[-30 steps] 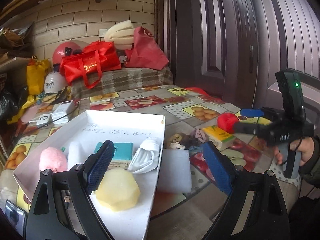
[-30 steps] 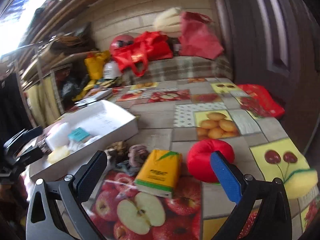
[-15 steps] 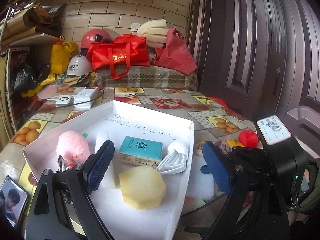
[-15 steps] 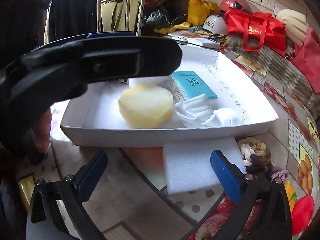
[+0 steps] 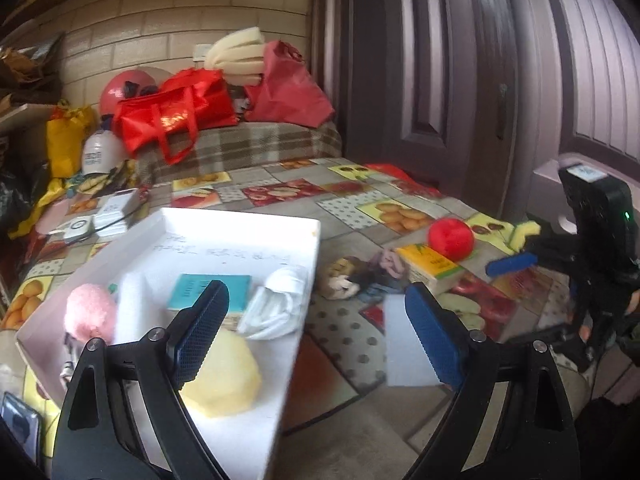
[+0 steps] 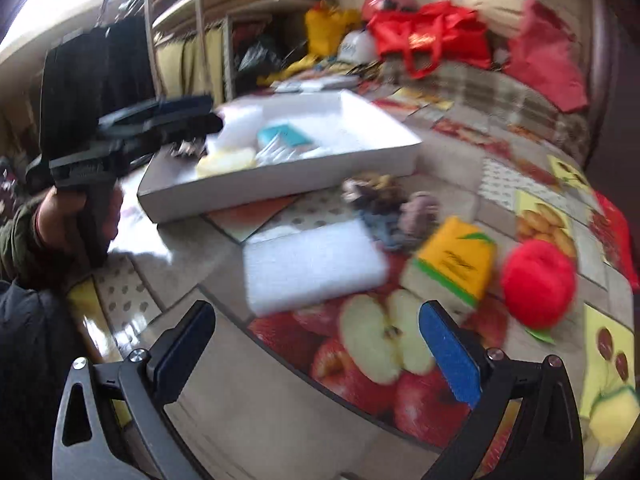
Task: Organize soft objects
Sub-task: 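Grasp a second white foam block with the left gripper while the right grasps the red plush ball, then carry the foam block and red ball over the white box with both grippers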
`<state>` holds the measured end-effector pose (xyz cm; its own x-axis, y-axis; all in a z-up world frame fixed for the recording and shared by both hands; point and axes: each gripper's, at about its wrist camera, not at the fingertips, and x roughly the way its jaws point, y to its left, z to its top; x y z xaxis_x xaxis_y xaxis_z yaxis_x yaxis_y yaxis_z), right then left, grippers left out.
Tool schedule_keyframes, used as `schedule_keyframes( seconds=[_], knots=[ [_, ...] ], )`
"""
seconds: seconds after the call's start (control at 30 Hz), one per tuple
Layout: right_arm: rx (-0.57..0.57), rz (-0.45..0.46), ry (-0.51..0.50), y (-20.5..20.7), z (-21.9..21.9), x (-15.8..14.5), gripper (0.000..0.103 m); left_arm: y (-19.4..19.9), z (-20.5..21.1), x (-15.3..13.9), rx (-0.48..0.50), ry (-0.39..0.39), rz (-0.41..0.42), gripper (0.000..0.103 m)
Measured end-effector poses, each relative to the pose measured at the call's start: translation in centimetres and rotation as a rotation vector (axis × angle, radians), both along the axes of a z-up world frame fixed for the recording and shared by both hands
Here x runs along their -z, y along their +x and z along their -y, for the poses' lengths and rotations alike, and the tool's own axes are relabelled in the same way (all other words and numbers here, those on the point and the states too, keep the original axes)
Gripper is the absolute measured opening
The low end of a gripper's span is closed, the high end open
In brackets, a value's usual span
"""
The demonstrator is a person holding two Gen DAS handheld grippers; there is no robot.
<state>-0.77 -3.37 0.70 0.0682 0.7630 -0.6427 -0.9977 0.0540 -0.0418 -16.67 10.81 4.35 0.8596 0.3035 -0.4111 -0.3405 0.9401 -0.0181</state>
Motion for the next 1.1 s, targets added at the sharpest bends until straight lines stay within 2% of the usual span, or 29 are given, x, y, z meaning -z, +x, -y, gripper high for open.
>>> schedule_keyframes(
  seconds=[0.13, 0.17, 0.23, 0.33, 0.43, 0.47, 0.53, 0.57, 0.6, 0.67, 0.7, 0.73, 0.8, 0.93, 1.1],
  knots=[
    [0.171, -0.077, 0.035, 3.8, 0.5, -0.2, 0.102, 3.6, 3.2, 0.8, 0.115, 0.016, -0.141, 0.09],
    [0.244, -0.101, 0.052, 5.4, 0.6, -0.5, 0.102, 4.8, 3.9, 1.3, 0.13, 0.028, -0.192, 0.09],
    [0.383, -0.105, 0.091, 7.5, 0.9, -1.1, 0.102, 6.3, 4.9, 2.0, 0.135, 0.054, -0.263, 0.09],
    [0.51, -0.133, 0.121, 10.4, -0.1, -1.0, 0.102, 8.0, 5.2, 2.7, 0.126, 0.053, -0.318, 0.09],
    [0.533, -0.249, 0.102, 12.4, -2.0, 0.2, 0.097, 9.4, 4.5, 3.4, 0.13, 0.005, -0.363, 0.086],
    [0.532, -0.272, 0.1, 12.7, -2.5, 0.3, 0.092, 9.7, 4.2, 3.8, 0.133, -0.012, -0.383, 0.078],
    [0.542, -0.28, 0.09, 12.9, -3.3, 0.5, 0.084, 10.0, 3.8, 4.1, 0.13, -0.033, -0.404, 0.075],
    [0.551, -0.279, 0.073, 13.2, -3.6, 0.7, 0.076, 10.1, 3.6, 4.3, 0.13, -0.041, -0.411, 0.075],
    [0.554, -0.283, 0.055, 13.3, -3.8, 0.9, 0.071, 10.2, 3.6, 4.4, 0.135, -0.05, -0.417, 0.075],
    [0.547, -0.293, 0.04, 13.2, -3.6, 1.0, 0.07, 10.5, 3.6, 4.7, 0.146, -0.052, -0.432, 0.073],
    [0.546, -0.291, 0.046, 13.1, -3.4, 0.9, 0.068, 10.6, 3.7, 4.8, 0.155, -0.052, -0.437, 0.068],
    [0.545, -0.293, 0.044, 13.0, -3.1, 1.0, 0.067, 10.6, 3.9, 4.8, 0.166, -0.051, -0.44, 0.065],
    [0.549, -0.294, 0.051, 13.1, -2.7, 0.9, 0.065, 10.5, 4.0, 4.7, 0.179, -0.049, -0.432, 0.05],
    [0.59, -0.292, 0.113, 13.1, -1.2, 0.5, 0.063, 9.8, 4.0, 4.1, 0.168, -0.04, -0.384, 0.049],
    [0.592, -0.179, 0.271, 9.8, 1.5, -1.3, 0.063, 6.4, 5.0, 1.5, 0.173, 0.028, -0.176, 0.049]
  ],
)
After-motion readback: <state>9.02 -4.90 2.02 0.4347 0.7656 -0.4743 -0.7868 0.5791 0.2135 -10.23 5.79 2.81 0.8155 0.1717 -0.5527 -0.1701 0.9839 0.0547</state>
